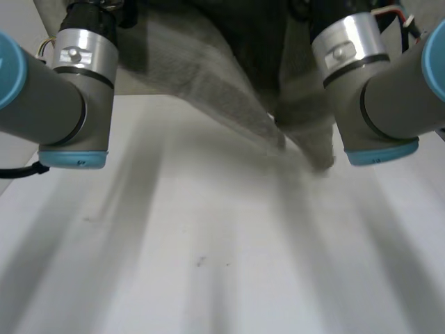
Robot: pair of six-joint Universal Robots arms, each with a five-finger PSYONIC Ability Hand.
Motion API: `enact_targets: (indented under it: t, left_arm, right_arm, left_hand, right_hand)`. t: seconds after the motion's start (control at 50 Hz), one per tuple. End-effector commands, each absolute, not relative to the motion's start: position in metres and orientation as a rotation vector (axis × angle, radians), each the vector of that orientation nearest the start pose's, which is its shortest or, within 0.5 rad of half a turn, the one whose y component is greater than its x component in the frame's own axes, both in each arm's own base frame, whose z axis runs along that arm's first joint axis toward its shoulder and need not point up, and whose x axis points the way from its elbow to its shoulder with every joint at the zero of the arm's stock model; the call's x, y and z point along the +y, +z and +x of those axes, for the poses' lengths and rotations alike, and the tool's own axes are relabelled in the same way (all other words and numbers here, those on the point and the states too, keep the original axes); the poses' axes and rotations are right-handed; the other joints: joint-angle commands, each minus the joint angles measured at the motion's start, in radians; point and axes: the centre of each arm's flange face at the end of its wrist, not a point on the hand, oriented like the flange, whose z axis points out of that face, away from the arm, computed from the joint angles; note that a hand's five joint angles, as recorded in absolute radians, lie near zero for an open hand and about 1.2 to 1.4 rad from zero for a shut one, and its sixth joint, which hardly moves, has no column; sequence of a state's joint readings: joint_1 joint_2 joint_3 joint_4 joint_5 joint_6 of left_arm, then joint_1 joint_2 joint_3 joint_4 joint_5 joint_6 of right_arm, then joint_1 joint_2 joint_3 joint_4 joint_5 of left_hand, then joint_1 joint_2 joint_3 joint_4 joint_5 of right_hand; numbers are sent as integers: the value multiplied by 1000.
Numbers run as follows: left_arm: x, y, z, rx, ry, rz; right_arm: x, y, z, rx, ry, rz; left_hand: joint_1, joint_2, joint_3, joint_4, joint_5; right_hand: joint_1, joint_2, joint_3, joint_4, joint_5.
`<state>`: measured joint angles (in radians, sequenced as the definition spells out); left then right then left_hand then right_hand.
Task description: Fold the towel.
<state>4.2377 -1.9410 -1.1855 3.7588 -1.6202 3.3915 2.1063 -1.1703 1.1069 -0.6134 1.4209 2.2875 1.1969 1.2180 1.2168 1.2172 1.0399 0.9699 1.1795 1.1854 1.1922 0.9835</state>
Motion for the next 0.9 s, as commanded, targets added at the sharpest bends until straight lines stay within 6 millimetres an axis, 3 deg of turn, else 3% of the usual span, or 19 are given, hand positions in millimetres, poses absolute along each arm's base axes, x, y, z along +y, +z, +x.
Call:
enact_targets:
  t: [0.02, 0.06, 0.08, 0.1, 0.12, 0.16, 0.18, 0.22, 0.28, 0.3, 0.34, 0.36, 0.38, 0.4, 0.44, 0.56, 0.74, 0.88, 0.9]
  left_arm:
    - [-311, 297, -291, 1751, -2716, 587]
    - [-302, 253, -282, 1908, -2566, 643]
    - [-301, 253, -282, 1909, -2565, 643]
    - [-296, 231, -276, 1974, -2477, 679]
    - [-296, 230, -276, 1975, -2477, 679]
    - [-285, 201, -272, 2027, -2345, 791]
    - [-285, 200, -272, 2027, -2344, 791]
    - [-277, 174, -267, 2046, -2222, 917]
    - [-272, 161, -264, 2040, -2158, 995]
    - [-272, 161, -264, 2040, -2157, 995]
    - [-271, 159, -263, 2037, -2148, 1009]
    - [-270, 159, -264, 2036, -2149, 1014]
    - [-270, 162, -263, 2028, -2156, 1008]
    - [-270, 162, -263, 2028, -2156, 1008]
    - [-271, 167, -262, 2019, -2168, 993]
    - [-272, 173, -259, 2005, -2181, 974]
    - [-275, 172, -255, 2010, -2173, 959]
    - [-277, 171, -253, 2012, -2167, 950]
    - [-277, 171, -253, 2012, -2167, 950]
  right_arm:
    - [-288, 294, 337, 1457, -2487, -1518]
    - [-286, 252, 326, 1668, -2216, -1637]
    - [-286, 252, 326, 1669, -2215, -1637]
    - [-284, 235, 320, 1760, -2090, -1669]
    - [-284, 235, 320, 1761, -2089, -1669]
    - [-274, 206, 315, 1869, -1898, -1723]
    - [-271, 193, 313, 1902, -1838, -1730]
    - [-269, 183, 312, 1935, -1789, -1706]
    - [-269, 174, 310, 2007, -1732, -1567]
    - [-269, 174, 310, 2008, -1731, -1567]
    - [-273, 174, 304, 2083, -1697, -1350]
    - [-274, 174, 304, 2084, -1697, -1349]
    - [-278, 174, 297, 2130, -1675, -1224]
    - [-278, 174, 297, 2130, -1674, -1223]
    - [-285, 178, 281, 2211, -1641, -985]
    - [-288, 185, 247, 2295, -1647, -720]
    - [-279, 182, 218, 2364, -1648, -750]
    - [-266, 155, 185, 2463, -1632, -1184]
    - [-266, 155, 185, 2463, -1632, -1184]
  left_hand:
    - [199, 178, 180, 179, 182]
    - [199, 178, 180, 179, 182]
    - [199, 178, 180, 179, 182]
    - [199, 178, 180, 179, 182]
    - [199, 178, 180, 179, 182]
    - [199, 178, 180, 179, 182]
    - [199, 178, 180, 179, 182]
    - [199, 178, 180, 179, 182]
    - [199, 178, 180, 179, 182]
    - [199, 178, 180, 179, 182]
    - [199, 178, 180, 179, 182]
    - [199, 178, 180, 179, 182]
    - [199, 178, 180, 179, 182]
    - [199, 178, 180, 179, 182]
    - [199, 178, 180, 179, 182]
    - [199, 178, 180, 179, 182]
    - [199, 178, 180, 179, 182]
    - [199, 178, 180, 179, 182]
    - [199, 178, 180, 179, 182]
  right_hand:
    - [426, 217, 211, 204, 238]
    - [426, 217, 211, 204, 238]
    - [426, 217, 211, 204, 238]
    - [426, 217, 211, 204, 238]
    - [426, 217, 211, 204, 238]
    - [426, 217, 211, 204, 238]
    - [426, 217, 211, 204, 238]
    - [426, 217, 211, 204, 238]
    - [426, 217, 211, 204, 238]
    - [426, 217, 211, 204, 238]
    - [390, 180, 174, 167, 202]
    - [389, 180, 174, 167, 201]
    - [212, 2, -4, -10, 24]
    - [210, 1, -5, -12, 22]
    - [-18, -228, -233, -240, -206]
    - [-148, -357, -363, -370, -336]
    - [-398, -607, -613, -620, -586]
    - [-389, -598, -604, -611, -577]
    - [-389, -598, -604, -611, -577]
